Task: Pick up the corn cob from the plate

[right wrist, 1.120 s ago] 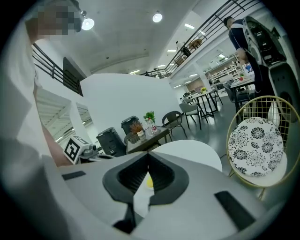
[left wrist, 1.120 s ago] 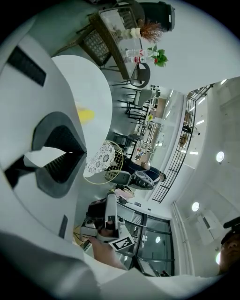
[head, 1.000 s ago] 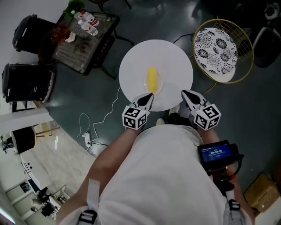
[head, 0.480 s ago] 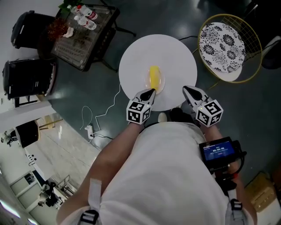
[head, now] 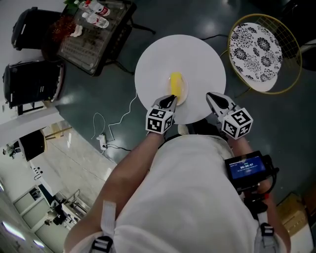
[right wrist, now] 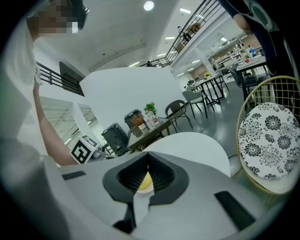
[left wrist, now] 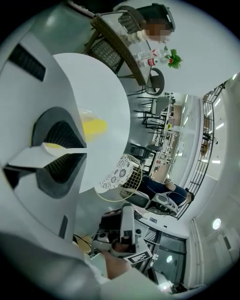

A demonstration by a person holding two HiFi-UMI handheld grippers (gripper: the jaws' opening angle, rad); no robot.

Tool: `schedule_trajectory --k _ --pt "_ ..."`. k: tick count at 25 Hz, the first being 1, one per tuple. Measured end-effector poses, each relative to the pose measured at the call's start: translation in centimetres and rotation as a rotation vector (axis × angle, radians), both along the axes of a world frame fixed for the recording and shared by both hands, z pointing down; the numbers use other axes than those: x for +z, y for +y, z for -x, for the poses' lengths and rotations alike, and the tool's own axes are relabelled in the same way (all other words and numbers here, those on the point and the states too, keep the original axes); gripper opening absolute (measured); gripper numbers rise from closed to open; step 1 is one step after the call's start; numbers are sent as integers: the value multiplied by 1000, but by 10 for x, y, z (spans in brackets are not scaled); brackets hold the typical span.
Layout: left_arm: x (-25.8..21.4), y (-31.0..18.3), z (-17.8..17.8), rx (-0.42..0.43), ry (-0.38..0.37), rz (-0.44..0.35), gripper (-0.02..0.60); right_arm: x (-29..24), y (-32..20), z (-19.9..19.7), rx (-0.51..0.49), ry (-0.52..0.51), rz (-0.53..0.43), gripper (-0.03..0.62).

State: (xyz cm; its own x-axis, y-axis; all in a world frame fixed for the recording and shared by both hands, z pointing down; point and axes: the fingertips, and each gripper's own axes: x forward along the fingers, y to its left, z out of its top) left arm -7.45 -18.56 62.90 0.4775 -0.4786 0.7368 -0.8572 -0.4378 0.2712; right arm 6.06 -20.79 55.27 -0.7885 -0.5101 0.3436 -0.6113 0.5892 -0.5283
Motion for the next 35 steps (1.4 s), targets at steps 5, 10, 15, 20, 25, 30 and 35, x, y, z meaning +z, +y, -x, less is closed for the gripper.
schedule_trajectory --k 5,10,15,20,25,30,35 --pt "15 -2 -2 13 -44 47 68 6 6 -3 0 -3 15 7" --pt "21 -7 0 16 -78 95 111 3 11 -2 13 -7 29 8" --pt "36 -12 1 2 -104 151 166 7 10 -4 20 -12 37 8" --pt "48 -16 5 -18 -142 212 200 7 7 -5 27 -11 42 8" --pt "58 -22 6 -49 -164 273 204 8 8 -7 41 -15 51 8" --pt "71 -25 10 -56 -224 314 219 12 13 -12 55 -21 57 8" --pt "74 -25 5 -50 -249 326 219 15 17 -21 72 -22 63 6"
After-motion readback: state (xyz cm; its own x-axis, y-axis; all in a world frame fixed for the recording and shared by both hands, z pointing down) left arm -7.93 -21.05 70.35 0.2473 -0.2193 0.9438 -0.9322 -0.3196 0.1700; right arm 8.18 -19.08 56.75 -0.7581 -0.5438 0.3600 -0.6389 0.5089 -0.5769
